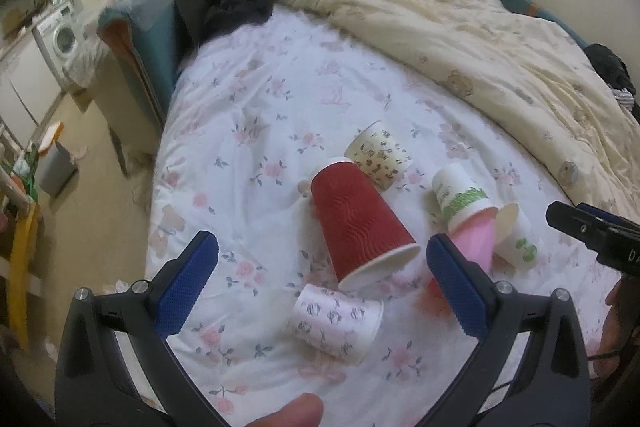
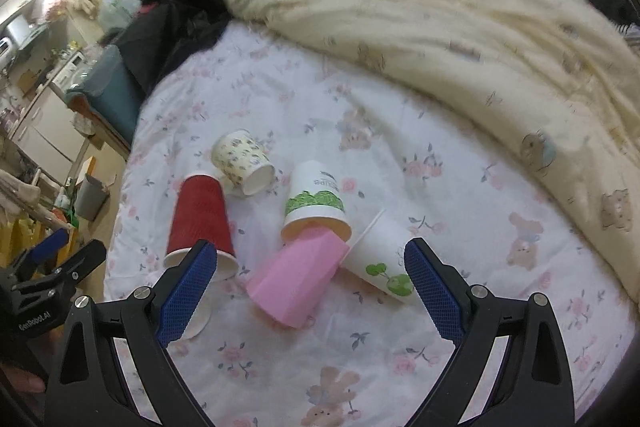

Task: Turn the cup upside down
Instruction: 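Reach the right tool to the white green-leaf cup and close on it, then lift the green-leaf cup with the right tool, set it down, open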

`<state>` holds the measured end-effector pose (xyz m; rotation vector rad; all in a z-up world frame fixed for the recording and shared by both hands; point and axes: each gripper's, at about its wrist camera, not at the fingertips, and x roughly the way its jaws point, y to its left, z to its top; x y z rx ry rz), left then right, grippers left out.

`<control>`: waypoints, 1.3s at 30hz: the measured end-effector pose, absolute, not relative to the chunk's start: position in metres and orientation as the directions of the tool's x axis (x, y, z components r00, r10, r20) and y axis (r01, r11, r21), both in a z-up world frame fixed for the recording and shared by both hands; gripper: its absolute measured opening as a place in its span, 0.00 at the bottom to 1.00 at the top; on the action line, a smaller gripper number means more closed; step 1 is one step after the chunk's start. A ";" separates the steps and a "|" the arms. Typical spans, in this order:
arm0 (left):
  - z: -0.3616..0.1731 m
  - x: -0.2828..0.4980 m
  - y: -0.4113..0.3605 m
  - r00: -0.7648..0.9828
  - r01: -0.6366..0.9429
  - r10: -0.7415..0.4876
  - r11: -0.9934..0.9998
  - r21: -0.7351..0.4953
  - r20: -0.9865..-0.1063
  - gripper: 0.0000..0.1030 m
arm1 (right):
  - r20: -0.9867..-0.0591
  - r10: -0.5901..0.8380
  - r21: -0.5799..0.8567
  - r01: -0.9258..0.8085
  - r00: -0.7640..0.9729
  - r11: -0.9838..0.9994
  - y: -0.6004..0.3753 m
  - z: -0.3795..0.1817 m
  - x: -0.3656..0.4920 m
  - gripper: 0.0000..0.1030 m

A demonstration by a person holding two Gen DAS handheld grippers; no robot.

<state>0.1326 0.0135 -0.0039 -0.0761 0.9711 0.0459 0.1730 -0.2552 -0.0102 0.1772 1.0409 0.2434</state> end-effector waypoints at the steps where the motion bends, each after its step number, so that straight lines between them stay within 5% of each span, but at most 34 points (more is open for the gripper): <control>1: -0.007 0.138 0.016 0.548 -0.080 0.000 0.995 -0.052 -0.836 1.00 | -0.837 0.290 0.267 -0.115 0.465 0.957 -0.256 -0.014 0.182 0.94; 18: -0.046 0.180 0.031 0.412 -0.130 -0.024 0.988 -0.085 -0.911 1.00 | -0.976 0.212 0.203 -0.134 0.055 0.970 -0.212 -0.124 0.299 0.94; 21: -0.047 0.179 0.031 0.407 -0.131 -0.029 0.987 -0.089 -0.913 1.00 | -0.974 0.223 0.219 -0.110 0.024 0.969 -0.213 -0.135 0.301 0.88; 25: -0.047 0.179 0.031 0.408 -0.130 -0.028 0.988 -0.088 -0.912 1.00 | -0.975 0.222 0.218 -0.101 0.023 0.971 -0.217 -0.140 0.301 0.62; 39: -0.046 0.169 0.026 0.417 -0.119 -0.014 0.991 -0.069 -0.909 1.00 | -0.875 0.349 0.370 -0.003 0.334 0.929 -0.273 -0.068 0.294 0.60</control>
